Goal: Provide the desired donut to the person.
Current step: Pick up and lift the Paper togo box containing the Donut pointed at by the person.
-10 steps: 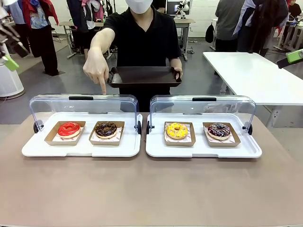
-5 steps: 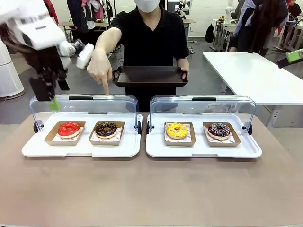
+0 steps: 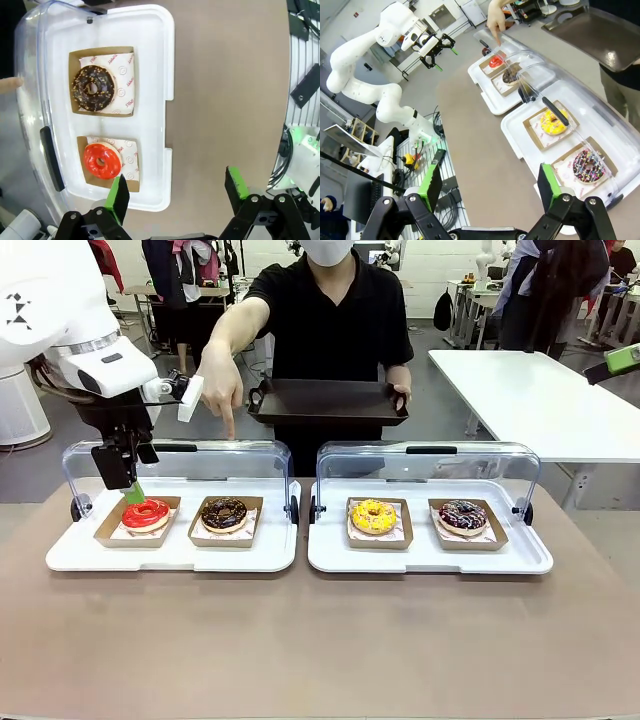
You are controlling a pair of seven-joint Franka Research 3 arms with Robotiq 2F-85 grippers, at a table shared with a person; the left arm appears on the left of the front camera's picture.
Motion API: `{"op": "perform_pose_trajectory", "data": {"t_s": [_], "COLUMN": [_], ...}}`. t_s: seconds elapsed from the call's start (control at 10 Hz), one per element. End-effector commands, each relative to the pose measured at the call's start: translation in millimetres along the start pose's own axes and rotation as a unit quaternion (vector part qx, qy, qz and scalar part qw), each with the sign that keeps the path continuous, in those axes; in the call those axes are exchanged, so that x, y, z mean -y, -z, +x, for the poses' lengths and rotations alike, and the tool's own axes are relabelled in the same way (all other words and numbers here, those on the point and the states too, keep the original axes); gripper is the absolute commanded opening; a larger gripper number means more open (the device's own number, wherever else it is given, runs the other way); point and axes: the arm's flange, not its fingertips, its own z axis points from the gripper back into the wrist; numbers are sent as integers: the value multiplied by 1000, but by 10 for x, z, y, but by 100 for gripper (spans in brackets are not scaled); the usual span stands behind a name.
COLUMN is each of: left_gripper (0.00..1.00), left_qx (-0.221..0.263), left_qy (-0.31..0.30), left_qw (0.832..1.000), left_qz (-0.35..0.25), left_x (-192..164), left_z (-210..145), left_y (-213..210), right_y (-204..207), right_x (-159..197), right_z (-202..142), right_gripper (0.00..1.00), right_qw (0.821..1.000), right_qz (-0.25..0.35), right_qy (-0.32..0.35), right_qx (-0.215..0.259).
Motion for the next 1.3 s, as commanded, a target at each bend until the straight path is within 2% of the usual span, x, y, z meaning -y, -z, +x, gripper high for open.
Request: {"op": "perform_pose_trajectory", "data": {"t_s": [0.0,0.3,0.5,0.7,0.9,1.2], "left_gripper": [100,100,100,100,100,100], "left_qx": [-10,-4,32,46,34,11], "left_qy": [5,6,44,73,78,62], "left_qw": [1000,1000,998,996,996,998], "left_qz": [-13,-10,9,3,16,7], "left_x": [46,41,239,241,248,-9], "left_z": [37,41,123,225,286,342], "left_y": [-100,-49,310,634,890,1201], "right_y": [-1,-1,-1,-1,-1,-1], "right_x": [-1,-1,-1,-1,-1,-1], "right_z": [5,5,5,5,5,5], "right_gripper": [100,100,100,100,100,100], "right_qw": [1000,1000,1000,1000,1000,1000], "right_qz": [-1,-1,-1,-1,-1,-1], "right_qy": [0,0,0,0,0,0], "right_qx": [6,6,6,6,6,6]}}
